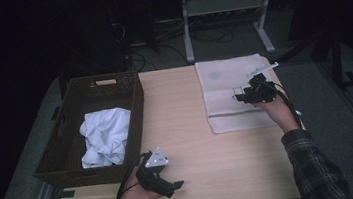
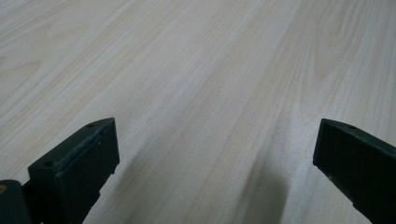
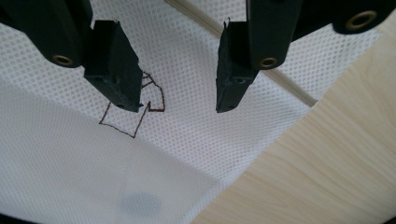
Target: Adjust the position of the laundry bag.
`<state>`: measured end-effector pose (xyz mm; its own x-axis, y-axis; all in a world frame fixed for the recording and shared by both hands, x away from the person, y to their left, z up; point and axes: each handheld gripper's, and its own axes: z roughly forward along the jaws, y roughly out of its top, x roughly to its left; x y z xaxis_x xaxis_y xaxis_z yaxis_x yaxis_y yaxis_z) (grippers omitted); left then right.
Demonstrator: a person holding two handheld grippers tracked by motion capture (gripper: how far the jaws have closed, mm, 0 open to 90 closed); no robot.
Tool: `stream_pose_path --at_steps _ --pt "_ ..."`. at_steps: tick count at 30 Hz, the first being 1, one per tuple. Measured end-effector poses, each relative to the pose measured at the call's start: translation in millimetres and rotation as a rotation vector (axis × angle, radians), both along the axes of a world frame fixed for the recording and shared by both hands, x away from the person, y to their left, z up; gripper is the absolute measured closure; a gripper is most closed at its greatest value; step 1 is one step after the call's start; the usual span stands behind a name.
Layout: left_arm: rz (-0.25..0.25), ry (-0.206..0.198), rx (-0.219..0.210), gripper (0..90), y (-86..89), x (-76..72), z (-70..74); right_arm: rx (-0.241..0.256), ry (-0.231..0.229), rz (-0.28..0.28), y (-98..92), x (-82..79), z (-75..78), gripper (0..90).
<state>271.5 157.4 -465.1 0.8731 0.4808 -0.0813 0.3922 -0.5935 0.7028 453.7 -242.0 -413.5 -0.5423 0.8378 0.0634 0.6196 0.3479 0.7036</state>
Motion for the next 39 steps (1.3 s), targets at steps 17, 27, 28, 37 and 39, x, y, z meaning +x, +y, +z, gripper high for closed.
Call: stream_pose_path --at_steps 17,27,28,37,39 --pt "-0.002 0.001 0.0 0.0 0.1 -0.5 -0.3 -0.016 0.055 -0.11 1.4 39.7 -11.2 63.6" --pt "-0.005 0.001 0.001 0.0 0.0 -1.2 -0.9 -0.03 0.059 -0.16 7.0 56.9 -19.9 67.4" --pt "-0.004 0.0 0.0 0.0 0.0 -1.1 -0.8 -0.035 0.053 -0.166 7.3 58.2 -21.8 68.4" --pt "-0.006 0.003 -0.001 0.0 0.3 -1.0 -1.3 -0.014 0.038 -0.224 6.3 69.7 -29.4 82.5" --pt "-0.007 0.003 -0.001 0.0 0.3 -1.1 -1.2 -0.023 0.049 -0.227 7.8 71.6 -31.6 85.9"
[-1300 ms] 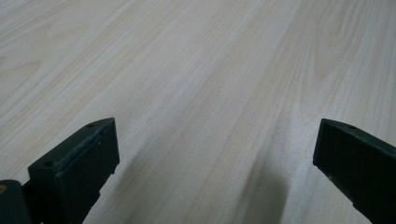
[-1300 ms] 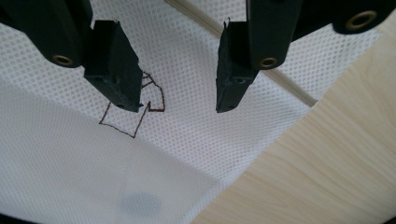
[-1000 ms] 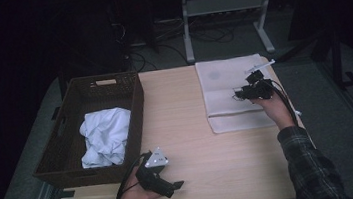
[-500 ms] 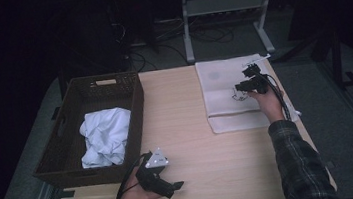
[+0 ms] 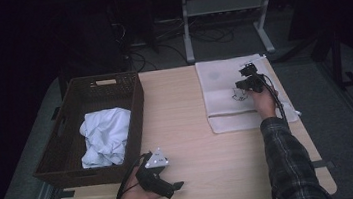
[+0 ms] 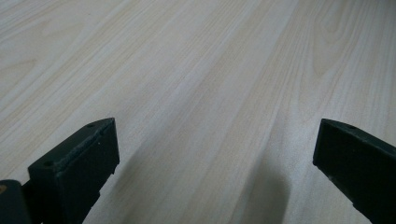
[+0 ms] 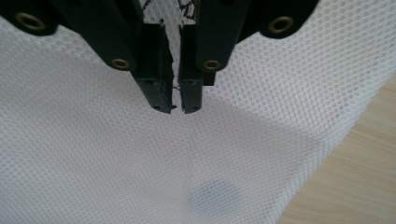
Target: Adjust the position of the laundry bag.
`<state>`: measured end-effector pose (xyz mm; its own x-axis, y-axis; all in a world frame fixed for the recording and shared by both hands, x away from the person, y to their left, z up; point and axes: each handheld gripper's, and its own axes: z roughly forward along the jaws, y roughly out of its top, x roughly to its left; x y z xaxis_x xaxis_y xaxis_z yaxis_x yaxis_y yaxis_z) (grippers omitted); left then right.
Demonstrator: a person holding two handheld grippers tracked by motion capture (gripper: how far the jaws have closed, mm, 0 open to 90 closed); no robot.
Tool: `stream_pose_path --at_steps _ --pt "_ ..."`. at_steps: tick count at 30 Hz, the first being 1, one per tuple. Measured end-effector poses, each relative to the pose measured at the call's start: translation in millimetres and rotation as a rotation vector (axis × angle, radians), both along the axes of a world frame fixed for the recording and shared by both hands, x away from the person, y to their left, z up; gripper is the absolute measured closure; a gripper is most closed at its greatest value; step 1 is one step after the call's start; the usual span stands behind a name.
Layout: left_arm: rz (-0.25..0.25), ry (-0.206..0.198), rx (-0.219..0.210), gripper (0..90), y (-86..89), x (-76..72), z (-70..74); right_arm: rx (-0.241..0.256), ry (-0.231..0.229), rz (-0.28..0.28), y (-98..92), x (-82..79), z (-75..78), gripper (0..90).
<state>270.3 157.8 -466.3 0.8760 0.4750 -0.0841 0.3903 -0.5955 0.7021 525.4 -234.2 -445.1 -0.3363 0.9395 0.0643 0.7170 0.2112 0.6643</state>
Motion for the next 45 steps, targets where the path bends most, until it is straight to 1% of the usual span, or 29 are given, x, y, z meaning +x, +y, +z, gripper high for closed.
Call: stream_pose_path --at_steps 2,3,5,7,8,9,12,14,16,17,19,20,21,28,30,31,34,37,39,43,45 --pt "-0.001 -0.001 -0.001 0.0 0.3 -0.3 0.2 -0.004 0.01 -0.002 0.7 1.8 -1.8 88.0" --pt "-0.002 -0.002 -0.001 0.0 0.6 -0.6 0.4 -0.009 0.006 -0.004 0.8 2.7 -2.3 88.4" --pt "-0.003 -0.002 -0.002 0.0 0.5 -0.6 0.3 0.001 0.005 -0.007 1.0 3.3 -2.4 88.8" --pt "-0.004 0.001 -0.003 0.0 0.7 -0.3 0.1 0.0 0.019 -0.011 1.3 6.1 -4.5 88.9" --pt "-0.004 0.001 -0.003 0.0 0.7 -0.3 0.1 0.0 0.019 -0.011 1.3 6.1 -4.5 88.9" --pt "-0.004 0.0 -0.003 0.0 0.6 -0.4 0.2 -0.011 0.031 -0.016 1.4 8.0 -6.3 88.9" --pt "-0.002 0.0 -0.009 0.0 0.8 -0.9 0.6 -0.015 0.038 -0.02 1.2 9.5 -7.2 88.9" --pt "-0.004 0.0 -0.008 0.0 0.8 -0.9 0.4 -0.019 0.055 -0.022 0.6 11.5 -9.9 88.9" --pt "-0.004 0.001 -0.008 0.0 0.9 -0.9 0.4 -0.021 0.059 -0.021 0.4 11.9 -11.0 89.0" --pt "-0.004 0.001 -0.01 0.0 1.0 -0.8 0.5 -0.022 0.068 -0.021 0.5 12.4 -13.2 89.0" --pt "-0.004 0.001 -0.01 0.0 1.0 -0.9 0.6 -0.042 0.082 -0.021 1.4 12.8 -15.9 89.0" --pt "-0.004 0.001 -0.01 0.0 1.0 -0.9 0.6 -0.042 0.082 -0.021 1.4 12.8 -15.9 89.0" --pt "-0.005 0.001 -0.011 0.0 1.0 -1.0 0.6 -0.054 0.086 -0.02 2.0 12.4 -17.2 89.0" --pt "-0.004 0.001 -0.01 0.0 1.0 -1.1 0.6 -0.059 0.103 -0.023 3.2 11.2 -16.0 89.0" --pt "-0.005 0.001 -0.009 0.0 0.9 -1.1 0.4 -0.056 0.112 -0.029 3.7 10.1 -15.6 89.0" --pt "-0.004 0.001 -0.008 0.0 0.7 -1.0 0.3 -0.063 0.122 -0.031 4.8 9.0 -14.6 89.0" --pt "-0.004 0.001 -0.008 0.0 0.9 -1.1 0.6 -0.08 0.125 -0.02 7.0 6.4 -14.0 89.0" --pt "-0.005 0.0 -0.008 0.0 0.8 -1.3 0.5 -0.082 0.124 -0.013 7.7 4.2 -13.9 89.0" --pt "-0.005 0.0 -0.006 0.0 0.7 -1.1 0.5 -0.077 0.118 -0.002 8.2 -0.9 -14.4 89.0" --pt "-0.005 0.0 -0.002 0.0 0.6 -1.0 0.3 -0.076 0.112 -0.002 10.1 -7.9 -14.7 88.9" --pt "-0.004 -0.001 0.0 0.0 0.5 -1.0 0.4 -0.075 0.106 0.011 11.8 -14.6 -14.9 89.0"
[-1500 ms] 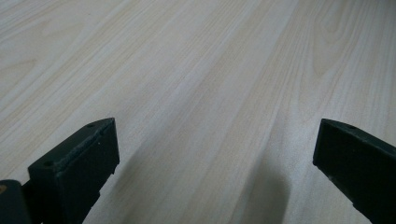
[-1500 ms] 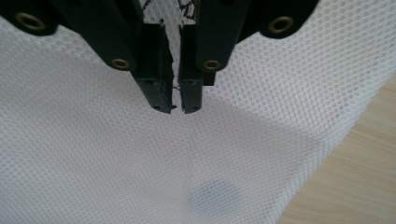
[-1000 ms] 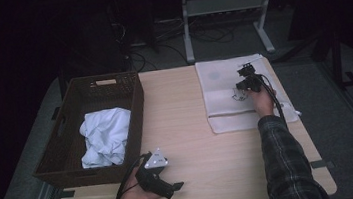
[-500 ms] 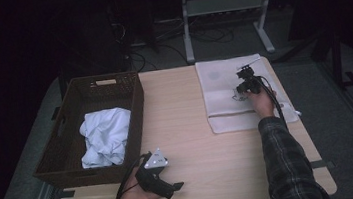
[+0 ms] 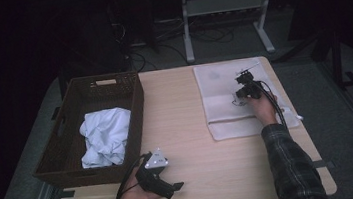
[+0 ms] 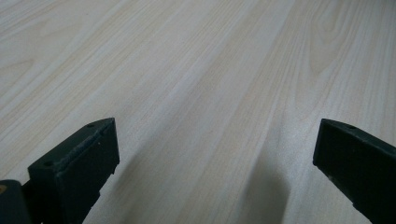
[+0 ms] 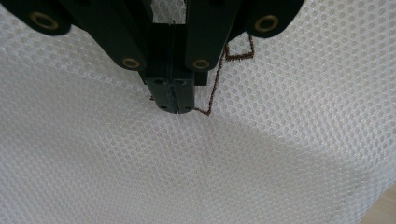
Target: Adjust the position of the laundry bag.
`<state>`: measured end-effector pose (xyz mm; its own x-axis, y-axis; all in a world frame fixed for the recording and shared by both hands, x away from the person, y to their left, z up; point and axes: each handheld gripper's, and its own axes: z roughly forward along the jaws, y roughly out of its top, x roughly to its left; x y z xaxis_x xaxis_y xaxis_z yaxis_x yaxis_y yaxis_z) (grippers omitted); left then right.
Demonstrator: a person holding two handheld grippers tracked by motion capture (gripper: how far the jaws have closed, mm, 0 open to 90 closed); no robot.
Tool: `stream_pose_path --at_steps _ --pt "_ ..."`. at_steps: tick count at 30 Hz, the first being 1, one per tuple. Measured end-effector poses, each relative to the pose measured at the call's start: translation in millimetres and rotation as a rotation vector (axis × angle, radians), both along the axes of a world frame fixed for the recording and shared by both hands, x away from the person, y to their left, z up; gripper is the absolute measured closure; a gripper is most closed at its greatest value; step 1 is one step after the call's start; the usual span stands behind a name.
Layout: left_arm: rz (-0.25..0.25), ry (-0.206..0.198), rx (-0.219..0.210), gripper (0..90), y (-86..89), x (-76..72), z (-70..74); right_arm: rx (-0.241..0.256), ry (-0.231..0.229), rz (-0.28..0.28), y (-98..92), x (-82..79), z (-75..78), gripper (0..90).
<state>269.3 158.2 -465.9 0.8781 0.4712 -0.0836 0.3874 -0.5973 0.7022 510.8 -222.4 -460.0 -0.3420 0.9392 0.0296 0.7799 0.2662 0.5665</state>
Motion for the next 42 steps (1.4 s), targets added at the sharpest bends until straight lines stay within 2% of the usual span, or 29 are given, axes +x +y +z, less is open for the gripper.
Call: stream_pose_path --at_steps 21,25,36,42 --pt "-0.001 -0.001 0.004 0.0 -0.3 -0.3 -0.1 -0.014 0.014 0.055 8.2 -29.2 1.8 89.0" --pt "-0.003 -0.001 0.006 0.0 -0.1 -0.1 0.0 -0.026 0.017 0.069 12.8 -36.3 2.5 89.0" --pt "0.001 -0.001 -0.002 0.0 0.1 -0.3 0.4 -0.021 0.033 0.087 23.2 -50.3 3.6 89.0" --pt "0.001 -0.001 0.001 0.0 0.0 -0.6 0.3 -0.02 0.035 0.117 33.7 -65.1 3.9 89.0"
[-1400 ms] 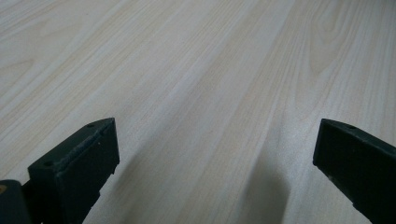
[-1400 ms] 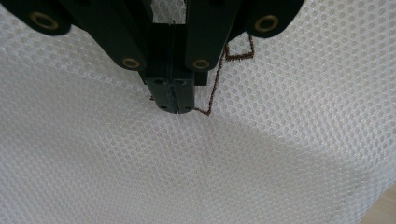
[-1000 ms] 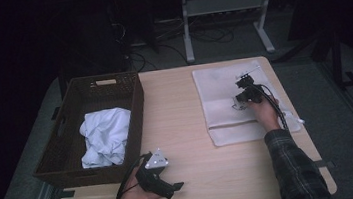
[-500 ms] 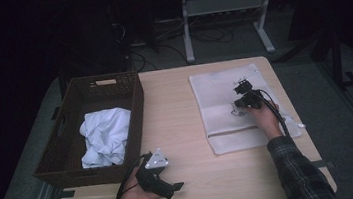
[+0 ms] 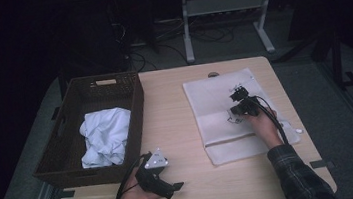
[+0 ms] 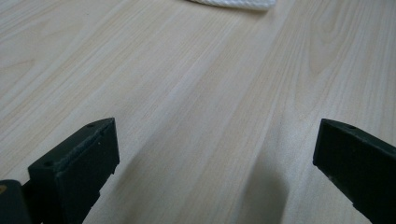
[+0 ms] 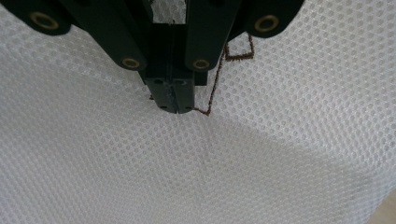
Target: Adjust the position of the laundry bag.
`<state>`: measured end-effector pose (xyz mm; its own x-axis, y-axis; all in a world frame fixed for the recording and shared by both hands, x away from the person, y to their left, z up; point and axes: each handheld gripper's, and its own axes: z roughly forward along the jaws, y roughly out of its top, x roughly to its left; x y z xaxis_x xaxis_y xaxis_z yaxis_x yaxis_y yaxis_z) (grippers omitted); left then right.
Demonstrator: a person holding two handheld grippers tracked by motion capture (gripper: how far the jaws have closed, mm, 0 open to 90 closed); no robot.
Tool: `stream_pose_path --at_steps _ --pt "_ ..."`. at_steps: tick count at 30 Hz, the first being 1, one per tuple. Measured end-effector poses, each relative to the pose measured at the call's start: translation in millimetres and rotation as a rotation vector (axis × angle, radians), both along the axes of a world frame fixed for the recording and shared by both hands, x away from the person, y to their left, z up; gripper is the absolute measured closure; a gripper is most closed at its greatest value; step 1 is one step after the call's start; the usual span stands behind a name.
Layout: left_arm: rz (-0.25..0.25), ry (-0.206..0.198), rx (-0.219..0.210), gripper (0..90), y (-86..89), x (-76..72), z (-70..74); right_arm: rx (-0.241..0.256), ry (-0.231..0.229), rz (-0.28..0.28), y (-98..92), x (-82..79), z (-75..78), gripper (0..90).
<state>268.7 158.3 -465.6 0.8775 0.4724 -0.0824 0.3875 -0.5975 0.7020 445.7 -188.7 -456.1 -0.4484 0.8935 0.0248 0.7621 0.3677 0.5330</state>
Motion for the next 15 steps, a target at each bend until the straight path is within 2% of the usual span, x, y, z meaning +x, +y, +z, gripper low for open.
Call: stream_pose_path --at_steps 7,15 --pt "0.0 -0.003 0.008 0.0 -0.3 -0.2 -0.3 -0.003 -0.003 0.027 8.5 -11.8 0.1 89.0" --pt "-0.003 -0.003 0.009 0.0 -0.4 0.1 -0.3 0.029 0.005 0.044 15.2 -20.8 -0.4 89.0"
